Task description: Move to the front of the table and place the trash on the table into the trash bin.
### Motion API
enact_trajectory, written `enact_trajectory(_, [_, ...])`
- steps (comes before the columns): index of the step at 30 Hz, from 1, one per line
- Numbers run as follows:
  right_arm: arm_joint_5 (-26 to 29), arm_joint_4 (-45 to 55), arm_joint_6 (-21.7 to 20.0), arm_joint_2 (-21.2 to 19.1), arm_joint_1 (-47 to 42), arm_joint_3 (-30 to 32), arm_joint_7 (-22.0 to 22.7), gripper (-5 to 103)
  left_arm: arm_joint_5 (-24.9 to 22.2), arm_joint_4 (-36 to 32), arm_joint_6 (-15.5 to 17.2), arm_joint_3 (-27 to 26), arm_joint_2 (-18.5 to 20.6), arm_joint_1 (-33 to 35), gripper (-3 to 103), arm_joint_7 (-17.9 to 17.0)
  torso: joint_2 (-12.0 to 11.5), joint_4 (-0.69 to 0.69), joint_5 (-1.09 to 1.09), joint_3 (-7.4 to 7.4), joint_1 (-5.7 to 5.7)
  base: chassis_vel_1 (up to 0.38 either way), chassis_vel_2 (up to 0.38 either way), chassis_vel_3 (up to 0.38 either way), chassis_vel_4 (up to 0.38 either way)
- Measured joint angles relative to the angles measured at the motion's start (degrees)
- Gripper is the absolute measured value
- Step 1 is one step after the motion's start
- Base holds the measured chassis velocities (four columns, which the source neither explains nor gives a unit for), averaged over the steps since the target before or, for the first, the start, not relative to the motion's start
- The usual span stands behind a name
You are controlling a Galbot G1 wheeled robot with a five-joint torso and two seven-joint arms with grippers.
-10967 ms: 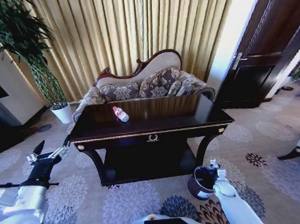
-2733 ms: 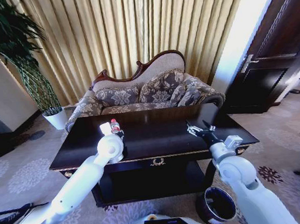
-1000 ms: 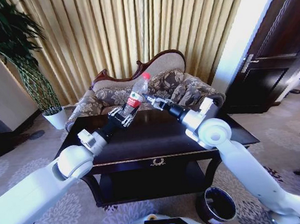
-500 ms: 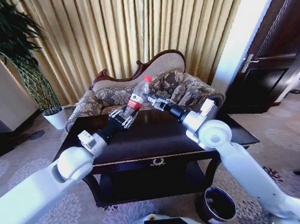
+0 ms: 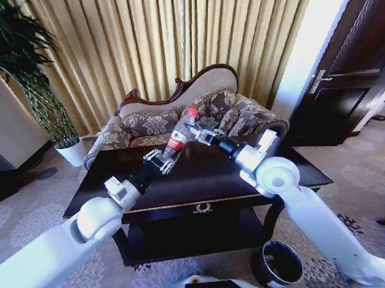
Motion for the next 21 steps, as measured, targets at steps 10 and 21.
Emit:
enact_trajectory(10, [0.0, 1.8, -0.1, -1.0, -1.2, 0.0, -0.1, 100, 0.0, 0.4, -0.1, -0.2, 0.6, -0.1, 30, 0.6, 0.0, 0.0, 0.0, 0.0, 0.0, 0.0, 0.0, 0.0, 0.0])
enact_trajectory(21, [-0.4, 3.7, -0.3, -1.4, -3.2, 0.0, -0.5, 100, 0.3, 0.3, -0.5, -0.2, 0.6, -0.4, 30, 1.1, 0.0, 0.0, 0.0, 0.0, 0.0, 0.0, 0.0, 0.0, 0.0])
